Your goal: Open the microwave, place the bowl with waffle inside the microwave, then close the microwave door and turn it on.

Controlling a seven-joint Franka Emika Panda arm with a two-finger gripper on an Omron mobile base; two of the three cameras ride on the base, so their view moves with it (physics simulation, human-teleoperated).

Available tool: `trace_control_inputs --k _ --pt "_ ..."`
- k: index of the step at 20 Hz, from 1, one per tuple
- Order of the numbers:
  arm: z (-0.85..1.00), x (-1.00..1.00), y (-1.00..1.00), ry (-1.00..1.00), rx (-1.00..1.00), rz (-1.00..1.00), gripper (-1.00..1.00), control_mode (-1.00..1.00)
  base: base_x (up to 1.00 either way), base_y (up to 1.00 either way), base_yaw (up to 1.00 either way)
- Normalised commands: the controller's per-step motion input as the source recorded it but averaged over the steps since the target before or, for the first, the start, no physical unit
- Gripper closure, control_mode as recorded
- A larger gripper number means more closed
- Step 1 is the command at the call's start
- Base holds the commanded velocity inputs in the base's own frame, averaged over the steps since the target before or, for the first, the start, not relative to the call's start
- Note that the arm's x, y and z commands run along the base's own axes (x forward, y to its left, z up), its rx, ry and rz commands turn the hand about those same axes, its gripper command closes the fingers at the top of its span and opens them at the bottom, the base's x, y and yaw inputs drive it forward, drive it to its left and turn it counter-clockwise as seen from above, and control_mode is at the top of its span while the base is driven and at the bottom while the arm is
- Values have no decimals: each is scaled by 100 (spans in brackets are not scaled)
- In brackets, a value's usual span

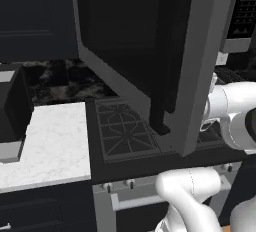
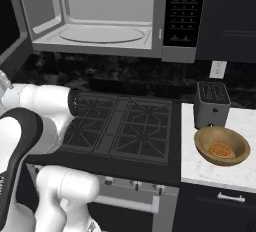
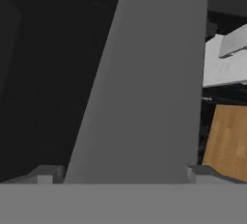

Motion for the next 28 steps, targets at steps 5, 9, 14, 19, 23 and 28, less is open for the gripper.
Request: trace_control_inputs --k 5,9,14,19,23,28 --pt "0 -59 100 -2 0 25 -100 -100 0 0 0" --pt "27 -44 57 -15 1 17 -100 -100 0 0 0" --pt "26 -18 -85 -23 10 -3 -100 -100 0 0 0" --pt "6 0 -100 -18 9 -13 -100 -100 0 0 0" --pt "11 15 -100 0 -6 -28 -100 -100 0 0 0" --pt "-5 11 -98 0 -23 -29 -100 -100 0 0 0"
